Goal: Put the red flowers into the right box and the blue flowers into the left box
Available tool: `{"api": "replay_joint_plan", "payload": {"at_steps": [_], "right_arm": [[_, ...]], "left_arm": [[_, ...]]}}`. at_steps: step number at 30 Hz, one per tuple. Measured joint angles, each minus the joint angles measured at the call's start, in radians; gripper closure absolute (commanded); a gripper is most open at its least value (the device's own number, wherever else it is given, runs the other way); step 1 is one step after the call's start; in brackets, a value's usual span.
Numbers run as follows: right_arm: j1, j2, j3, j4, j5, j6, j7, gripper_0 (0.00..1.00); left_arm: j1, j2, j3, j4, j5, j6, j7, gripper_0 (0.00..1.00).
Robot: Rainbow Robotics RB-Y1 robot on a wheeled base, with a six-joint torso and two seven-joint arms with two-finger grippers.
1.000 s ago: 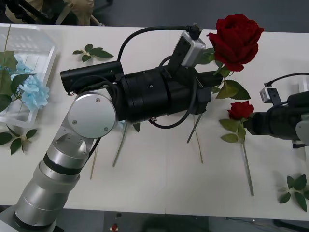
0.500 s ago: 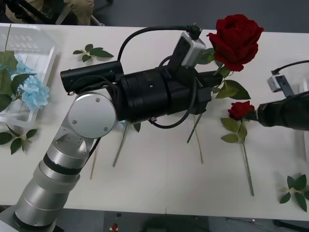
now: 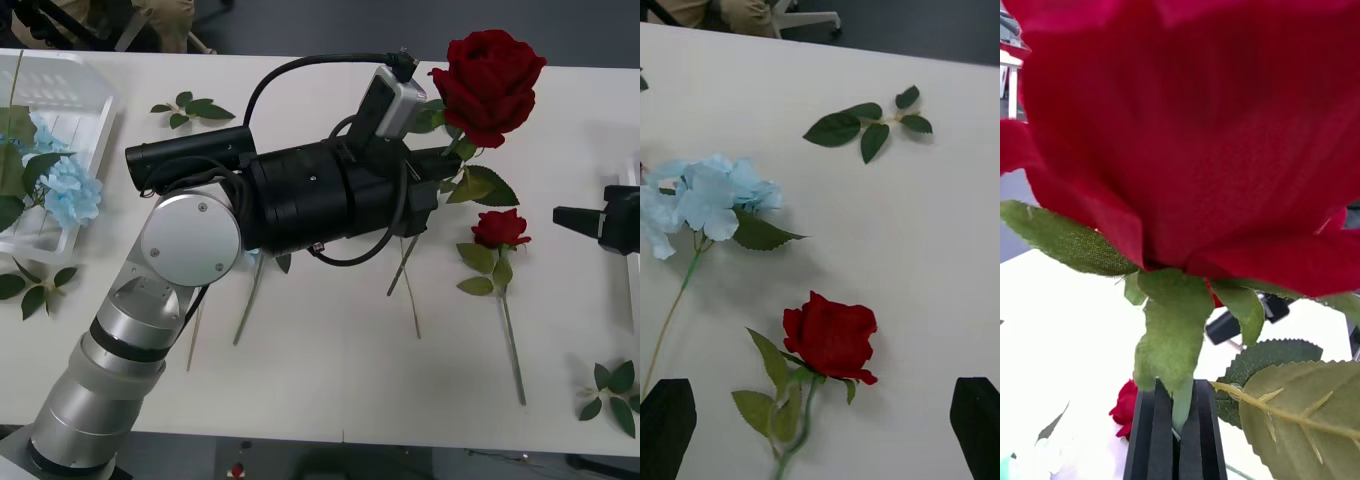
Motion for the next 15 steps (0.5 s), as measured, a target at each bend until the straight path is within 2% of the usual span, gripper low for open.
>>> {"api": "replay_joint_plan", "payload": {"at_steps": [2,8,12,15], "right_arm": [[0.023,0.036,-0.028,0.000,-0.058,0.000,0.124,0.00],[0.063,0.132,-0.059,0.000,-0.219,0.005,0.301,0.00],[0.069,0.190,-0.066,0.000,-0.323,0.095,0.559,0.00],[0.069,0.218,-0.067,0.000,-0.385,0.161,0.586,0.00]], "left_arm": [[0.000,0.000,0.000,0.000,0.000,0.000,0.000,1.00],[0.000,0.000,0.000,0.000,0.000,0.000,0.000,1.00],[0.000,0.000,0.000,0.000,0.000,0.000,0.000,1.00],[0.000,0.000,0.000,0.000,0.000,0.000,0.000,1.00]]}}
